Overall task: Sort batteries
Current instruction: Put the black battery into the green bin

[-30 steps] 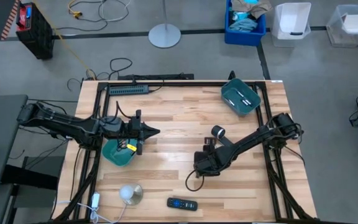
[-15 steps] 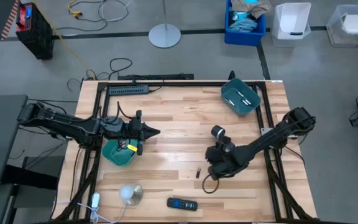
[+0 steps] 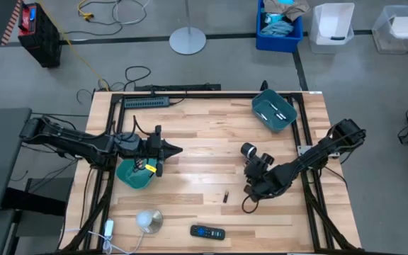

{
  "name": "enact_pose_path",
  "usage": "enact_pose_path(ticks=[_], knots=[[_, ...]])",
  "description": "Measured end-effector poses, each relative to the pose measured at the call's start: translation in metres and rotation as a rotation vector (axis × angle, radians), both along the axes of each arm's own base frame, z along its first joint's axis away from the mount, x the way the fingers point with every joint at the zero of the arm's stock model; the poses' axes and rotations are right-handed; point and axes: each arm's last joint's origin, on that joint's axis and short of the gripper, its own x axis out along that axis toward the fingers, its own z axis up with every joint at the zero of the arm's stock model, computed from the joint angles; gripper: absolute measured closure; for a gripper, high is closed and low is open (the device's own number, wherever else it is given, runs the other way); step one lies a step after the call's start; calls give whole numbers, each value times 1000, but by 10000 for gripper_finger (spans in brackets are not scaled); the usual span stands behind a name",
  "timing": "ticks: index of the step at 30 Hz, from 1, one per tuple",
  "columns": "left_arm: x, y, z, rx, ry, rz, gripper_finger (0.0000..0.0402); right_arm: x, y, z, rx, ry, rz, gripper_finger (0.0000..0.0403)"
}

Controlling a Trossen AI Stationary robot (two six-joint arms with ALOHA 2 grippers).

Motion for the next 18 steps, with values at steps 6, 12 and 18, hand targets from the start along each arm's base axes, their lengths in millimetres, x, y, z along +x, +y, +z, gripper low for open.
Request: enact_pose_path(ticks=[6, 12, 18], knots=[[0, 0, 0, 1, 0, 5, 401, -2, -4, -7, 11, -19, -16, 206], [0, 0, 0, 1, 0, 5, 401, -3, -9, -13, 17, -31, -26, 206], [0, 0, 0, 1, 0, 5, 401, -2, -10, -13, 20, -25, -24, 206]])
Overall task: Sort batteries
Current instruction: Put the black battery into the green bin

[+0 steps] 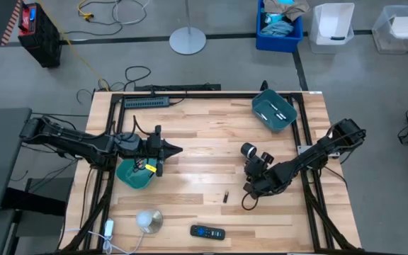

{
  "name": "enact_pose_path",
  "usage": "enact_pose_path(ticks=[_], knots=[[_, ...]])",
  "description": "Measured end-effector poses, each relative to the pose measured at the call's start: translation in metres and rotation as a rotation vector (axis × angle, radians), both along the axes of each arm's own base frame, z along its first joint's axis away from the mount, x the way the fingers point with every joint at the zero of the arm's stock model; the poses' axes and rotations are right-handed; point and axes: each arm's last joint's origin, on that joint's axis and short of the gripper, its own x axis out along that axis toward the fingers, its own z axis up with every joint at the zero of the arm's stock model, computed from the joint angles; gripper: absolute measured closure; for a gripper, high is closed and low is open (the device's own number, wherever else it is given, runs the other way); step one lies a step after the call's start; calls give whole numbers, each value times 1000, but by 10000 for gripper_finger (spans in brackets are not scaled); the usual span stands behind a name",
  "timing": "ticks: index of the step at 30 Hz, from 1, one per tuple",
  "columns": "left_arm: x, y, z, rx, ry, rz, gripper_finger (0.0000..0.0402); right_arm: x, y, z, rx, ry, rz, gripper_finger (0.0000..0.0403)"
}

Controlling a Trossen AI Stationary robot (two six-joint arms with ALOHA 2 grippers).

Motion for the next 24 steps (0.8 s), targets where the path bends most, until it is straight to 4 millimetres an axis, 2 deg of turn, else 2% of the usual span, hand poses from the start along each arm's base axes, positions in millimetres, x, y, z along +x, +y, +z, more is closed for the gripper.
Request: enact_pose_path(ticks=[16, 24], knots=[[0, 0, 0, 0, 1, 0, 401, 5, 5, 1, 63, -23, 42, 206], [0, 0, 0, 0, 0, 0, 401, 8, -2, 0, 86, -13, 18, 216]])
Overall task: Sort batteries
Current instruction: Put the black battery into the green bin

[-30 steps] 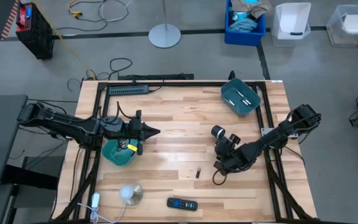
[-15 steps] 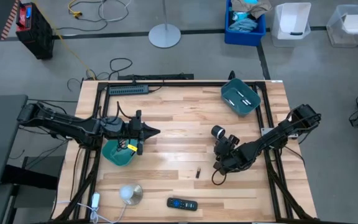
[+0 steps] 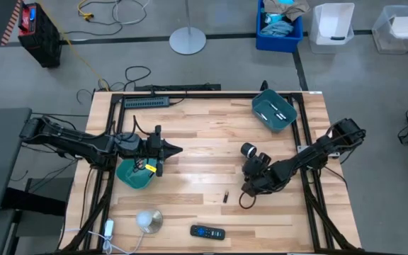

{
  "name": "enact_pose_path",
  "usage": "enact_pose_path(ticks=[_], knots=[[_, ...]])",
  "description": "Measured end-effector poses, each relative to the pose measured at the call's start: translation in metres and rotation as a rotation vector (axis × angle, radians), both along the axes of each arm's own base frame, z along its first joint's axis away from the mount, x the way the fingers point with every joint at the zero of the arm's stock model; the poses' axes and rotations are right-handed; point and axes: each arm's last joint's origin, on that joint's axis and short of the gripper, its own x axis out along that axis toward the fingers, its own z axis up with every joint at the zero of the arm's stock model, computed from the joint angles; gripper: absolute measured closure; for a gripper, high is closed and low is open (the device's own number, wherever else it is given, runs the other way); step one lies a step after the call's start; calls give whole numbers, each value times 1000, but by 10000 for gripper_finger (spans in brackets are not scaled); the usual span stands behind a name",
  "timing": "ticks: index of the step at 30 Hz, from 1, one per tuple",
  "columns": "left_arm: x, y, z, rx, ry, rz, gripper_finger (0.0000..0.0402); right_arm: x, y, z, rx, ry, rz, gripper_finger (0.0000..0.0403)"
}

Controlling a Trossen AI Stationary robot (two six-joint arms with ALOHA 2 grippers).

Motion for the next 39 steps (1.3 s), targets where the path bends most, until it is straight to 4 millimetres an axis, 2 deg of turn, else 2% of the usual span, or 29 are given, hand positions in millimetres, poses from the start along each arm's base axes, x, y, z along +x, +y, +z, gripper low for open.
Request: enact_pose_path(ticks=[6, 15, 27, 39], knots=[[0, 0, 0, 0, 0, 0, 401, 4, -5, -1, 27, -4, -20, 224], [0, 0, 0, 0, 0, 0, 401, 14, -3, -21, 26, 0, -44, 246], [0, 0, 0, 7, 0, -1, 401, 17, 1, -20, 47, -29, 3, 357], [0, 0, 0, 7, 0, 0, 401, 30, 14, -7, 51, -44, 110, 363]])
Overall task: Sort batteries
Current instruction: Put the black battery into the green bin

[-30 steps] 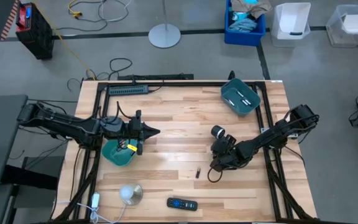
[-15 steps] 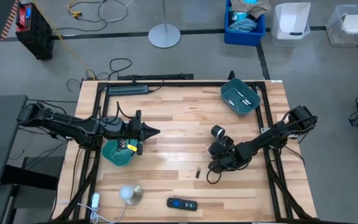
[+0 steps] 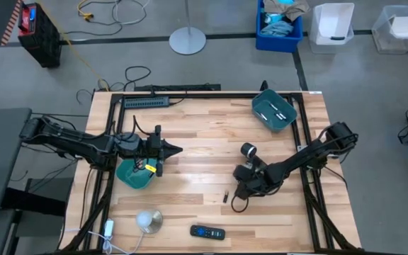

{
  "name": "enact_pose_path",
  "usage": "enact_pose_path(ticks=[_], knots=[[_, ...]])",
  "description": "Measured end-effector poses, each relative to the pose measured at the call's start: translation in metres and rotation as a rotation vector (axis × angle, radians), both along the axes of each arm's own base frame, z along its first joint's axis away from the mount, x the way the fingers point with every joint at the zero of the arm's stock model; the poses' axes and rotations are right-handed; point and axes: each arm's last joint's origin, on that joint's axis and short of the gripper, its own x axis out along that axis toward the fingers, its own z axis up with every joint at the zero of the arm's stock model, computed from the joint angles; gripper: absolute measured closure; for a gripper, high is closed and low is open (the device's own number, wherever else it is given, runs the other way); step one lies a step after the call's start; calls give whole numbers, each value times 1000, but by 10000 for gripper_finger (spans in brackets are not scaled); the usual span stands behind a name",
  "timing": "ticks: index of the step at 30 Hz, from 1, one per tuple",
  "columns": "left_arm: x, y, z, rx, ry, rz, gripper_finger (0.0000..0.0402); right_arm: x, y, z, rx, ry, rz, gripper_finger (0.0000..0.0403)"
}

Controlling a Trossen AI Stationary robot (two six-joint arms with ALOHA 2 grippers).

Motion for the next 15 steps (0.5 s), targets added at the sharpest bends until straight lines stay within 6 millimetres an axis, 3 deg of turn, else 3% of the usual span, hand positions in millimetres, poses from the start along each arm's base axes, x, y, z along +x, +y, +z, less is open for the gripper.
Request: enact_pose_path(ticks=[15], knots=[[0, 0, 0, 0, -4, 1, 401, 30, 7, 22, -27, -231, 166, 364]])
